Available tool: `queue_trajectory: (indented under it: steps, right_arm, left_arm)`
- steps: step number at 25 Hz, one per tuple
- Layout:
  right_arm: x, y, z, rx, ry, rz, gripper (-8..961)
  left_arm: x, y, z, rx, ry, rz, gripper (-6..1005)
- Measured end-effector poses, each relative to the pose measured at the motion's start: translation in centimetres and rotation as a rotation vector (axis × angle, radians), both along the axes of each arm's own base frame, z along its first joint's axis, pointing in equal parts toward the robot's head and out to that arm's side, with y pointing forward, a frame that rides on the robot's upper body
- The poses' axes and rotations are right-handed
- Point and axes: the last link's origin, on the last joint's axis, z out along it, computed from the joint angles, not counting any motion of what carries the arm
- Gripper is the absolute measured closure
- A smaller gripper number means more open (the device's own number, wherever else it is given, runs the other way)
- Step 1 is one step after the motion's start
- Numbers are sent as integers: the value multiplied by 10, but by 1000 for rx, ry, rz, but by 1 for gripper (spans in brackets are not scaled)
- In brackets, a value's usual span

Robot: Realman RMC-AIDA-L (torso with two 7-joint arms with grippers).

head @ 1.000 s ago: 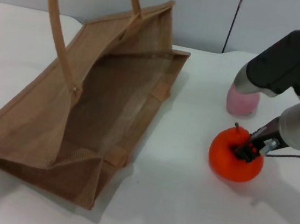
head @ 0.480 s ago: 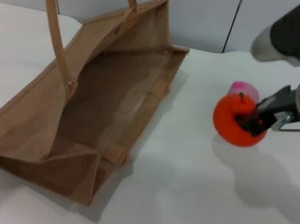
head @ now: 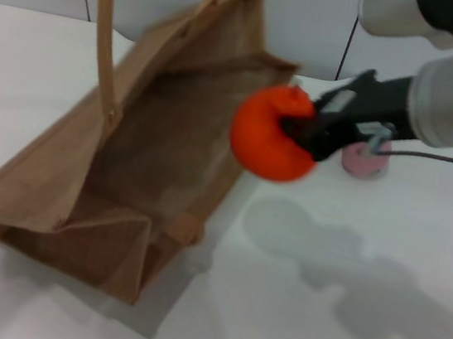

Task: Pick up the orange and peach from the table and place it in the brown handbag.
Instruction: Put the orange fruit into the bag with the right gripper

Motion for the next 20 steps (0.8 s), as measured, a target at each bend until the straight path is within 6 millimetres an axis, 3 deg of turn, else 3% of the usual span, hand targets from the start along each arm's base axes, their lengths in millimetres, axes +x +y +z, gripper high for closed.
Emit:
queue_trajectory:
  steps: [3, 9, 14, 20]
  right_arm:
    - [0, 12, -16, -42, 84, 14, 801]
    - [7, 26, -30, -55, 150, 37, 849]
    - [11, 28, -44, -128, 196, 108, 873]
    - [2, 35, -57, -207, 246, 182, 889]
  left_arm:
    - [4, 0, -1, -8, -5, -8, 873]
    - [12, -1, -6, -29, -8, -36, 873]
    - [15, 0, -6, -27, -10, -47, 872]
    - [17, 1, -5, -19, -11, -51, 874]
